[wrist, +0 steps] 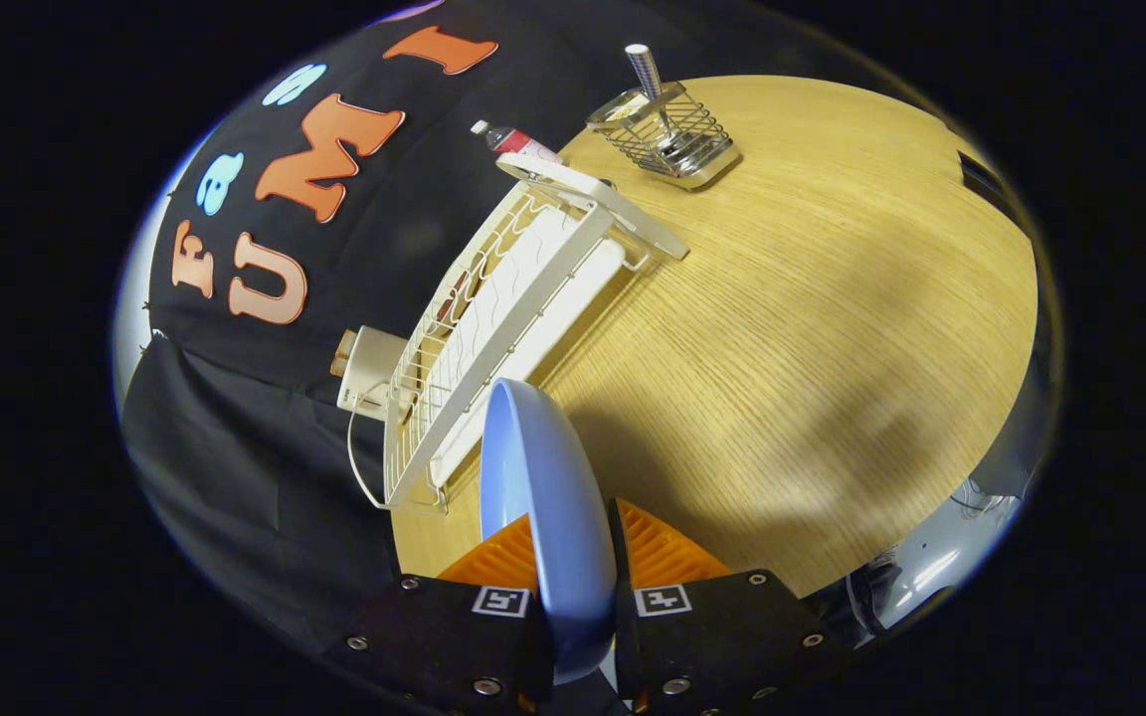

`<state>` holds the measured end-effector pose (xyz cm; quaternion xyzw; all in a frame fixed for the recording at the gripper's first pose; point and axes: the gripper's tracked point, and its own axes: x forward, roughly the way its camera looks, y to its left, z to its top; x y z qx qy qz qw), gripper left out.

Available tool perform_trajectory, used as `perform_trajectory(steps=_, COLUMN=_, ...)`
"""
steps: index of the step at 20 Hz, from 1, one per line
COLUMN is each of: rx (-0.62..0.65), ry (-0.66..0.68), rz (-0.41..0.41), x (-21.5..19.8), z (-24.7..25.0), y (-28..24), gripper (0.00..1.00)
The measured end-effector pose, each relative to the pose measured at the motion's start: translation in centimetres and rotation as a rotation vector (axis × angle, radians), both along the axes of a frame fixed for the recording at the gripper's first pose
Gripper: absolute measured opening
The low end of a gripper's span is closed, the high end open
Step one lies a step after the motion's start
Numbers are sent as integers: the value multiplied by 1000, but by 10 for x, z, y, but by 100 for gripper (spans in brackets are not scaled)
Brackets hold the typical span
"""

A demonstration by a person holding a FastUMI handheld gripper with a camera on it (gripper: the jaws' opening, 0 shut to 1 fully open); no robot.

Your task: Take the plate from the dish rack, then take the spoon from the basket and place it into the plate.

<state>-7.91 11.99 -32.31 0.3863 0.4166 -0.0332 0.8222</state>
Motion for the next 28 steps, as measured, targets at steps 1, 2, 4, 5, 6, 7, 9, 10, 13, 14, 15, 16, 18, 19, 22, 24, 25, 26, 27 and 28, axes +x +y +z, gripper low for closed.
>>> perform_trajectory(steps=1, rx=11, ry=9, rz=7, x=2, z=-3, y=2, gripper=24)
perform_trajectory(steps=2, rx=24, ry=12, rz=15, x=4, z=-7, y=4, gripper=24)
perform_trajectory(steps=4, rx=51, ry=31, rz=41, x=1, z=-11, y=11, gripper=25)
perform_trajectory(steps=5, rx=59, ry=31, rz=43, x=1, z=-12, y=11, gripper=26)
perform_trajectory(steps=6, rx=61, ry=31, rz=42, x=-1, z=-10, y=9, gripper=27)
perform_trajectory(steps=7, rx=55, ry=35, rz=47, x=0, z=-10, y=6, gripper=27)
perform_trajectory(steps=9, rx=42, ry=37, rz=47, x=1, z=-9, y=-2, gripper=37)
perform_trajectory(steps=10, rx=30, ry=36, rz=48, x=2, z=-8, y=-8, gripper=43)
perform_trajectory(steps=13, rx=-21, ry=30, rz=53, x=2, z=-4, y=-27, gripper=74)
perform_trajectory(steps=14, rx=-43, ry=24, rz=52, x=2, z=0, y=-36, gripper=82)
perform_trajectory(steps=15, rx=-76, ry=13, rz=54, x=3, z=4, y=-46, gripper=90)
perform_trajectory(steps=16, rx=-124, ry=3, rz=55, x=5, z=6, y=-57, gripper=98)
perform_trajectory(steps=18, rx=-251, ry=-41, rz=45, x=13, z=20, y=-90, gripper=99)
perform_trajectory(steps=19, rx=-312, ry=-72, rz=46, x=19, z=30, y=-105, gripper=98)
perform_trajectory(steps=22, rx=-488, ry=-140, rz=66, x=35, z=58, y=-146, gripper=98)
perform_trajectory(steps=24, rx=-580, ry=-179, rz=80, x=50, z=76, y=-168, gripper=98)
perform_trajectory(steps=25, rx=-615, ry=-199, rz=84, x=58, z=84, y=-177, gripper=98)
perform_trajectory(steps=26, rx=-642, ry=-217, rz=89, x=65, z=91, y=-184, gripper=98)
perform_trajectory(steps=27, rx=-662, ry=-236, rz=89, x=73, z=97, y=-191, gripper=98)
perform_trajectory(steps=28, rx=-677, ry=-254, rz=90, x=80, z=102, y=-197, gripper=98)
